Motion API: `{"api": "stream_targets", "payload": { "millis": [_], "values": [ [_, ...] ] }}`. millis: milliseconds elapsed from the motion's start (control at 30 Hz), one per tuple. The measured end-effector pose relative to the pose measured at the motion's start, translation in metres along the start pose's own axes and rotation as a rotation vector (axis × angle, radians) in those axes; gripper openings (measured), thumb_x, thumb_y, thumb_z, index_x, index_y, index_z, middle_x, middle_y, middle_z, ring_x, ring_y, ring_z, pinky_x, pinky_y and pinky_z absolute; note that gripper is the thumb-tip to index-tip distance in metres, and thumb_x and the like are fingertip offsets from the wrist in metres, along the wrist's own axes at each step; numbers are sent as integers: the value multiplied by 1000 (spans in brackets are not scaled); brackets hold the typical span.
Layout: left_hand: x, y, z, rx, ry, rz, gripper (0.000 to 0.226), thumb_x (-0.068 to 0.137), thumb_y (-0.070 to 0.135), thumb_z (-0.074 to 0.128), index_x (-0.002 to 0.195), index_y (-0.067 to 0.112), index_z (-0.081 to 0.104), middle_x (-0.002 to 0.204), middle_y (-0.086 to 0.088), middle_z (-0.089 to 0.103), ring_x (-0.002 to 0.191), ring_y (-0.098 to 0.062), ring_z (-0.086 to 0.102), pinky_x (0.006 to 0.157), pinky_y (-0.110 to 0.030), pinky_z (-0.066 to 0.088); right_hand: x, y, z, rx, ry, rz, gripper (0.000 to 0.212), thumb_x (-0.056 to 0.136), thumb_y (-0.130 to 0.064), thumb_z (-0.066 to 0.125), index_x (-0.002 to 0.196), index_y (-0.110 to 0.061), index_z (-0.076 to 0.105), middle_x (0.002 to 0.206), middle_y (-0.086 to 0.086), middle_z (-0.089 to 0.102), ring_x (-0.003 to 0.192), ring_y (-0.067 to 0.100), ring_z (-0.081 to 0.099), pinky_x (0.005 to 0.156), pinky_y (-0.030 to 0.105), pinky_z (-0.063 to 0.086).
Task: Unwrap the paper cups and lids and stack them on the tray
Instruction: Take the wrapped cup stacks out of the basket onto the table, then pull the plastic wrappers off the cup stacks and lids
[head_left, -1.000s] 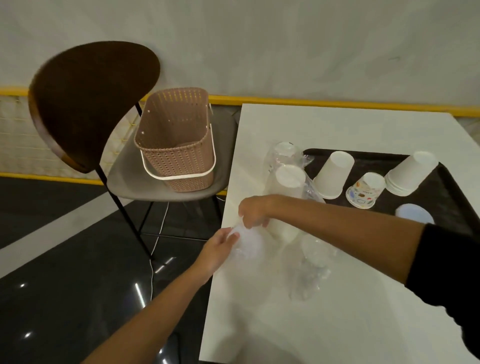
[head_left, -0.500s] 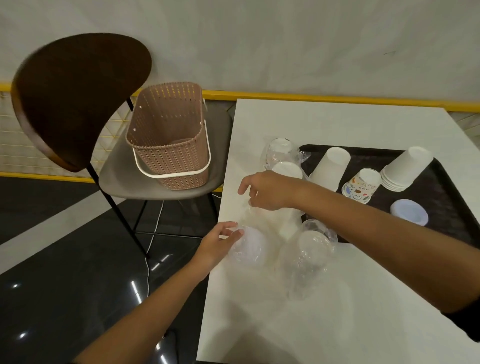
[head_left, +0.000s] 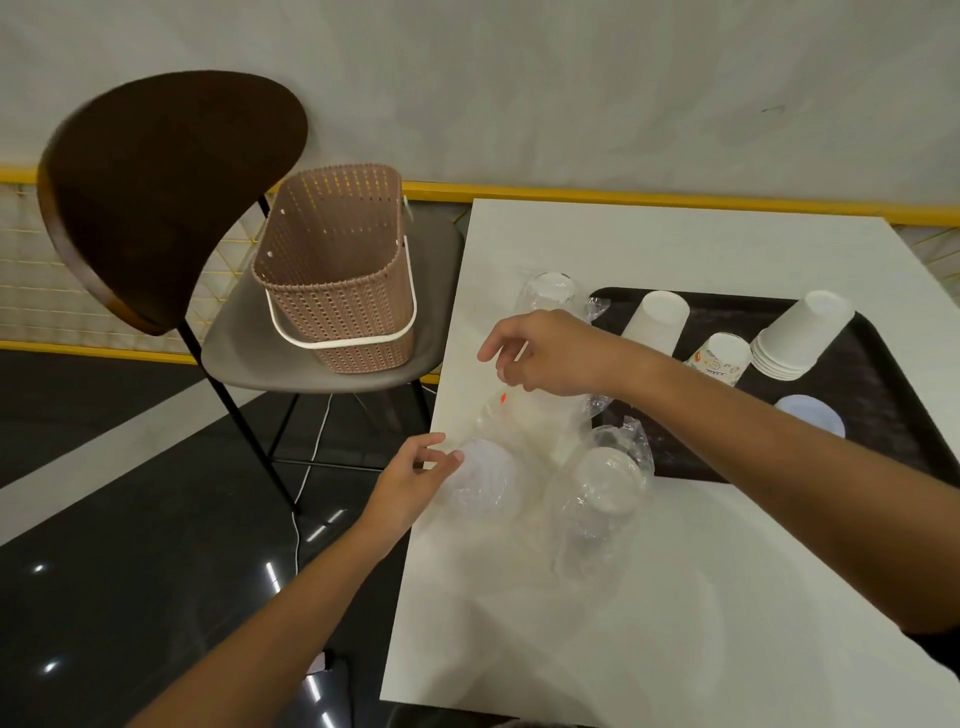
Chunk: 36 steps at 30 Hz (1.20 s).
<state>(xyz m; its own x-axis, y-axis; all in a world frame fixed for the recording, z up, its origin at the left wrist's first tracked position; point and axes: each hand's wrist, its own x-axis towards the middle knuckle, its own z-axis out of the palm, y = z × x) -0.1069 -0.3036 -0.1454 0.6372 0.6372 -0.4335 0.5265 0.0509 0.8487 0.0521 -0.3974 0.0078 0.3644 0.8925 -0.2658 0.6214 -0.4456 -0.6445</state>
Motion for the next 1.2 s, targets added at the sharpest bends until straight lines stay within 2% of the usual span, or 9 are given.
{"api": "stream_targets", "payload": {
  "millis": [267, 433, 600, 733, 800, 933, 1033, 1133, 1200],
  "values": [
    [-25, 32, 2, -63, 166, 206, 23, 87, 28, 62, 110, 27, 58, 116, 3, 59, 111, -15, 54, 89, -25, 41, -30, 17, -8, 110, 71, -45, 20, 91, -16, 55, 109, -22, 62, 104, 1, 61, 89, 11, 57, 81, 23, 49],
    [-59, 64, 10, -173, 98, 283, 11, 86, 30, 63, 96, 34, 64, 102, 7, 65, 105, -16, 59, 98, -34, 46, -63, 45, -12, 218, 175, -48, 17, 91, -12, 54, 102, -24, 61, 105, 7, 64, 97, 20, 60, 88, 31, 50],
    [-85, 80, 30, -95, -85, 354, 38, 70, 44, 71, 106, 38, 59, 117, 11, 62, 109, -5, 58, 98, -26, 44, -88, 88, -4, 306, 255, 42, 24, 90, -4, 52, 109, -14, 61, 98, 5, 63, 94, 22, 59, 90, 29, 48],
    [-92, 80, 57, 95, -158, 345, 77, 64, 52, 69, 133, 37, 37, 141, 12, 40, 126, -7, 43, 106, -28, 37, -95, 121, 19, 452, 193, 167, 23, 90, -6, 54, 110, -17, 58, 92, -2, 60, 93, 18, 58, 90, 33, 48],
    [-94, 80, 73, 173, -182, 324, 91, 63, 53, 75, 139, 36, 26, 148, 12, 29, 131, -9, 35, 105, -26, 33, -97, 133, 34, 432, 131, 195, 32, 90, -4, 53, 118, -19, 53, 104, 1, 60, 98, 17, 57, 87, 31, 47],
    [-88, 78, 99, 174, -241, 285, 99, 67, 38, 77, 144, 31, 16, 147, 8, 25, 131, -10, 30, 105, -24, 33, -104, 146, 65, 283, -59, 156, 63, 84, -1, 61, 138, -16, 33, 132, -1, 44, 118, 14, 46, 94, 19, 39],
    [-80, 72, 113, 157, -248, 318, 95, 66, 31, 81, 136, 36, 18, 134, 12, 32, 118, -4, 34, 96, -15, 36, -106, 147, 88, 352, -44, 49, 85, 72, -2, 75, 142, -17, 28, 136, -9, 38, 125, 5, 37, 100, 8, 33],
    [-73, 69, 119, 180, -241, 375, 84, 65, 28, 83, 120, 41, 21, 116, 19, 36, 111, -2, 38, 81, -1, 34, -105, 148, 105, 474, 99, 111, 83, 68, -7, 80, 136, -18, 36, 134, -3, 46, 124, 11, 44, 109, 30, 37],
    [-71, 68, 123, 197, -223, 391, 80, 65, 28, 82, 120, 39, 25, 114, 18, 39, 109, -3, 39, 81, -5, 36, -104, 152, 112, 527, 153, 145, 74, 68, -8, 81, 129, -20, 42, 128, 0, 51, 119, 14, 49, 106, 37, 41]
  ]
}}
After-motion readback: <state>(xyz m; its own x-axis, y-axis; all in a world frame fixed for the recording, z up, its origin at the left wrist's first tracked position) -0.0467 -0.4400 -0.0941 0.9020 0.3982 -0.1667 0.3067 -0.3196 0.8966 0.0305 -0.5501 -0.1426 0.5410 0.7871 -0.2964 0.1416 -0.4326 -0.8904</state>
